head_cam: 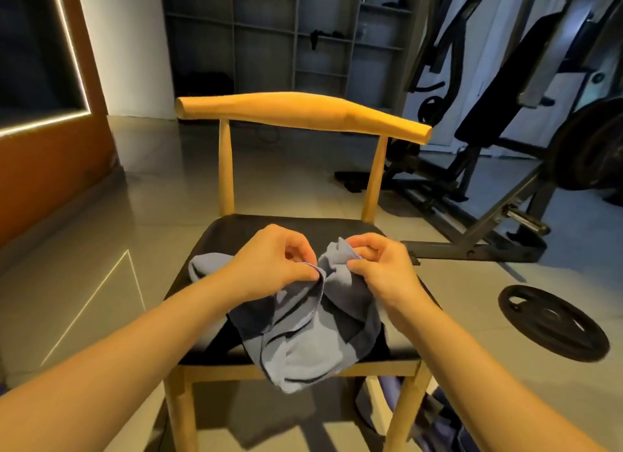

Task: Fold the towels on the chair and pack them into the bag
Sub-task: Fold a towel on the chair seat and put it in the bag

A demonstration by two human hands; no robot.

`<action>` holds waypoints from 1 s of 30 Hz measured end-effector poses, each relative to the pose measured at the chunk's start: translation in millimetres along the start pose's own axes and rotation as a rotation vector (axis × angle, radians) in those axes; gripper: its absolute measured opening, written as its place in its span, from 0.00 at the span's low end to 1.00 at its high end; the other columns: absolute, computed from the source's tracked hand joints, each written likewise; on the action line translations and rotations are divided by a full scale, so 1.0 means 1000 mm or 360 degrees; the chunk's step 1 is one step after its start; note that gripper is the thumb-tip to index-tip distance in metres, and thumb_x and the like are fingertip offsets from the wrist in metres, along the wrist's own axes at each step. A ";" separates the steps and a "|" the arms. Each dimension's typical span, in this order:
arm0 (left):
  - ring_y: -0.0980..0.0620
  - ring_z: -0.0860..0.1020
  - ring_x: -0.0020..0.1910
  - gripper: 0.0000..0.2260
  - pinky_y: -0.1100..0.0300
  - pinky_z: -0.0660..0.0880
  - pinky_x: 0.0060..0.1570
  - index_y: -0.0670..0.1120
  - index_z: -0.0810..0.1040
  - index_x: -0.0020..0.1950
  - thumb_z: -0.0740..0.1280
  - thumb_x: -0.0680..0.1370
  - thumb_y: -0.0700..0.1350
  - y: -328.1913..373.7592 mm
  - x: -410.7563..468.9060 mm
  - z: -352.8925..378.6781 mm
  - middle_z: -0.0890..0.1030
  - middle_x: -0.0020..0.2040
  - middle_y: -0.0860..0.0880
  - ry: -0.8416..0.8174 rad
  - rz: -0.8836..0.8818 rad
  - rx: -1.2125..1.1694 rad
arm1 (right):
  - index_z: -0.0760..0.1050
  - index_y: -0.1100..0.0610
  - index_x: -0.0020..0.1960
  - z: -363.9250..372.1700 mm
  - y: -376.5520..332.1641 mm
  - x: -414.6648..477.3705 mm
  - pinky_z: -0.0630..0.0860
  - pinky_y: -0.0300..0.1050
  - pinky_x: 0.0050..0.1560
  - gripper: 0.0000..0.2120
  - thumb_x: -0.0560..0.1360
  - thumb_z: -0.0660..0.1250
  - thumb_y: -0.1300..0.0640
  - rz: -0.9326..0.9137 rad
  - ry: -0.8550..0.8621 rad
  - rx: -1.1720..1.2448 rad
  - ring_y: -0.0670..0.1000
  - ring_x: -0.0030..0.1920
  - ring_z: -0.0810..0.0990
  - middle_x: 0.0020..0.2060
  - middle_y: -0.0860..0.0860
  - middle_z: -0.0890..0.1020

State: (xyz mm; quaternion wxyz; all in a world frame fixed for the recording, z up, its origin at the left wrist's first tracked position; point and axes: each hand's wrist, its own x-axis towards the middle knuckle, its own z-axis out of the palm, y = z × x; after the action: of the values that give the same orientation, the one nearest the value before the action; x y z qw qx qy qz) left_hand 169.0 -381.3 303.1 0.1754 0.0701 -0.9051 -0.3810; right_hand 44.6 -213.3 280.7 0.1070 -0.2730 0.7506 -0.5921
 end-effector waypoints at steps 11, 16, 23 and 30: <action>0.53 0.75 0.31 0.13 0.60 0.72 0.33 0.51 0.80 0.33 0.79 0.71 0.54 -0.013 -0.014 0.009 0.78 0.28 0.50 -0.0125 0.0045 0.0237 | 0.79 0.70 0.44 -0.004 0.007 -0.007 0.70 0.49 0.40 0.20 0.75 0.74 0.50 0.0283 -0.0243 -0.0309 0.54 0.38 0.72 0.37 0.66 0.76; 0.51 0.78 0.33 0.05 0.58 0.75 0.37 0.52 0.88 0.47 0.75 0.77 0.42 -0.022 -0.005 -0.002 0.83 0.34 0.49 -0.0357 -0.0100 -0.0098 | 0.83 0.63 0.43 -0.002 0.005 0.001 0.71 0.46 0.39 0.11 0.79 0.69 0.57 0.0180 -0.0130 -0.0323 0.52 0.38 0.76 0.37 0.60 0.82; 0.53 0.80 0.38 0.04 0.60 0.78 0.40 0.47 0.85 0.43 0.77 0.74 0.39 -0.012 -0.011 -0.007 0.85 0.39 0.50 0.0121 0.0228 -0.0243 | 0.83 0.55 0.49 -0.006 -0.006 -0.013 0.76 0.35 0.40 0.09 0.83 0.64 0.61 -0.0115 -0.0268 0.0101 0.43 0.42 0.81 0.42 0.49 0.85; 0.47 0.80 0.42 0.05 0.51 0.79 0.46 0.47 0.88 0.49 0.76 0.75 0.39 -0.006 -0.013 -0.003 0.82 0.42 0.50 0.0115 0.0472 -0.0229 | 0.84 0.58 0.44 0.001 -0.018 -0.021 0.79 0.40 0.46 0.08 0.78 0.68 0.65 -0.0173 -0.0217 0.0141 0.50 0.47 0.83 0.42 0.53 0.85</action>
State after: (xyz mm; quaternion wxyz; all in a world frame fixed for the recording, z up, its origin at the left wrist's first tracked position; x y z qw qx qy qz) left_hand 182.4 -384.0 296.7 0.2666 -0.0635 -0.8690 -0.4119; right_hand 68.1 -205.6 293.5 0.1376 -0.3478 0.6988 -0.6098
